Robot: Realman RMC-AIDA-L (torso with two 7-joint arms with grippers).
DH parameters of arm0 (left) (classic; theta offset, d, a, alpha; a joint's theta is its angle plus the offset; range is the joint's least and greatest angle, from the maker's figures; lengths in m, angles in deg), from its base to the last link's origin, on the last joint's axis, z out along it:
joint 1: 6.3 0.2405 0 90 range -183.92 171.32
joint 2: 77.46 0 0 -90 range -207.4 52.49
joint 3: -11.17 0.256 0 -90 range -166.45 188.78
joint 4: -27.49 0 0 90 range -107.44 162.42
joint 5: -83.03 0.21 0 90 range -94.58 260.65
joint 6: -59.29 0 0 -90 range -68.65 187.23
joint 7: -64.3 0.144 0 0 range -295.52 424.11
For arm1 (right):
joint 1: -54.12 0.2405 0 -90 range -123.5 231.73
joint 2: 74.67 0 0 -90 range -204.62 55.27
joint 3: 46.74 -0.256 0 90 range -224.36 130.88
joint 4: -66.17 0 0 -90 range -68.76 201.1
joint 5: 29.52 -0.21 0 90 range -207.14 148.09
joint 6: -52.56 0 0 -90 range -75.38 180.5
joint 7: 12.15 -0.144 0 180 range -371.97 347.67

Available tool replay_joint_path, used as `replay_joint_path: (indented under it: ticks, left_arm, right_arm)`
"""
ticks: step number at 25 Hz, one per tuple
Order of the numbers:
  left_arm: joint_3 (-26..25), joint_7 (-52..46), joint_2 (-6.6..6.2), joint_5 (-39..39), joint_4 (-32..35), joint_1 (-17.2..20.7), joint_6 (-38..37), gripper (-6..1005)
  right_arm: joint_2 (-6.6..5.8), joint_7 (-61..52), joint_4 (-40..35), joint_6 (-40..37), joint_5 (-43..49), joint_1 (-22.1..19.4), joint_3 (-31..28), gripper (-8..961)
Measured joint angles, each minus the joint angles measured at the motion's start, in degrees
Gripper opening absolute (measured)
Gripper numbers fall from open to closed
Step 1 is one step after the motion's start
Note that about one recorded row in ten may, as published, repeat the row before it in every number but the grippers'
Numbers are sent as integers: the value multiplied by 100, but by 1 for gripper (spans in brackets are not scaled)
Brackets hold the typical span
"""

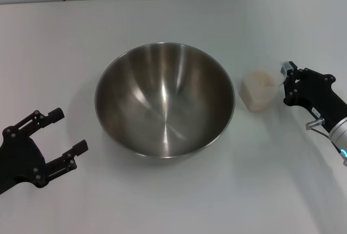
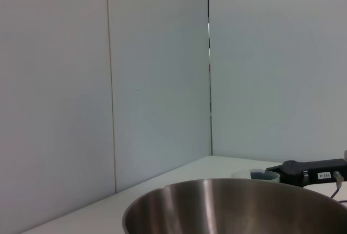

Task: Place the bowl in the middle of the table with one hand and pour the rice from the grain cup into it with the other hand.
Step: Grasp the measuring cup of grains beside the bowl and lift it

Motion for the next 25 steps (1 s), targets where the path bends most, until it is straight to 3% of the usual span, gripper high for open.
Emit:
replay_joint_path:
  ticks: [3,10,18,25]
  left_arm:
    - [0,0,7,0,0,4,0,785]
    - [1,0,9,0,7,12,-3,785]
    - [1,0,9,0,2,10,-20,785]
    - [1,0,16,0,19,24,-35,785]
  right_arm:
    - [3,12,13,-25,0,-12,-6,16]
    - [2,29,18,-228,0,-57,-19,16]
    - [-32,-14,9,-1601,-9,-258,-369,16]
    - [-67,-66,-106,-2565,-10,-182,-667,17]
